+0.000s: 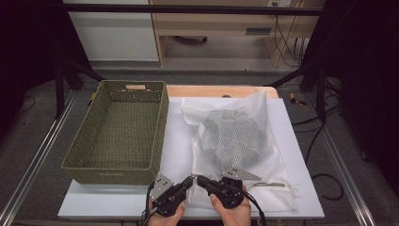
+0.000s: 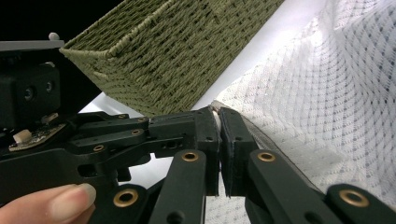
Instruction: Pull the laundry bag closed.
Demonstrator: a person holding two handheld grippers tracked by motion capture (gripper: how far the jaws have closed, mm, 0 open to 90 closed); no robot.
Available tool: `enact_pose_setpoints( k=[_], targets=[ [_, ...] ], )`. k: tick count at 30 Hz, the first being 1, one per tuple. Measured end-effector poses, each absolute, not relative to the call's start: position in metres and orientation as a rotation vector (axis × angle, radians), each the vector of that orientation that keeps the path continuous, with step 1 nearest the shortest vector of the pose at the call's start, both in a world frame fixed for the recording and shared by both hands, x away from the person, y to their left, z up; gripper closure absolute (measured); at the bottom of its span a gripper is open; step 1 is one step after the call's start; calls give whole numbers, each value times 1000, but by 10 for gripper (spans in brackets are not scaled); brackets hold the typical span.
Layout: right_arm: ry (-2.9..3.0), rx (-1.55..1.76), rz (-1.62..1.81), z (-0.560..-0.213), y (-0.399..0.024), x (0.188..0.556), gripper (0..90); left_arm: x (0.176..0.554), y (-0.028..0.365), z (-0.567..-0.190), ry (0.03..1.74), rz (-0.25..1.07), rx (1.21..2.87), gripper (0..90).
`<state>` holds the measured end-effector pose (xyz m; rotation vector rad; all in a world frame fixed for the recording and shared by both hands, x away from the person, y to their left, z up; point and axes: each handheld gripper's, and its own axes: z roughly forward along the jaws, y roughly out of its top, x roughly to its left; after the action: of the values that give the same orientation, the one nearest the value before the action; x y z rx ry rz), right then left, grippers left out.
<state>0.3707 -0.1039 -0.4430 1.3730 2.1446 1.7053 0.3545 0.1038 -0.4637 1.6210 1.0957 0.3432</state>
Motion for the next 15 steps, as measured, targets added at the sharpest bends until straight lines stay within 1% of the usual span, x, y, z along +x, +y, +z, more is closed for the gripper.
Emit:
enact_pose_setpoints(
  k=[1, 2, 9, 13, 14, 15],
  targets=[
    [2145, 1373, 1705, -443, -104, 371, 873, 354, 104, -464, 1096, 343, 1621, 900],
    [2137, 1374, 1700, -443, -104, 370, 873, 354, 102, -463, 1088, 371, 1633, 900],
    [2130, 1391, 1684, -442, -106, 369, 873, 353, 98, -461, 1090, 391, 1646, 900],
    [2125, 1411, 1684, -442, -110, 370, 873, 350, 92, -458, 1073, 438, 1669, 900],
    [2130, 1420, 1681, -441, -111, 370, 872, 347, 89, -457, 1051, 489, 1684, 900],
    [2130, 1420, 1681, -441, -111, 370, 872, 347, 89, -457, 1051, 489, 1684, 900]
  ],
)
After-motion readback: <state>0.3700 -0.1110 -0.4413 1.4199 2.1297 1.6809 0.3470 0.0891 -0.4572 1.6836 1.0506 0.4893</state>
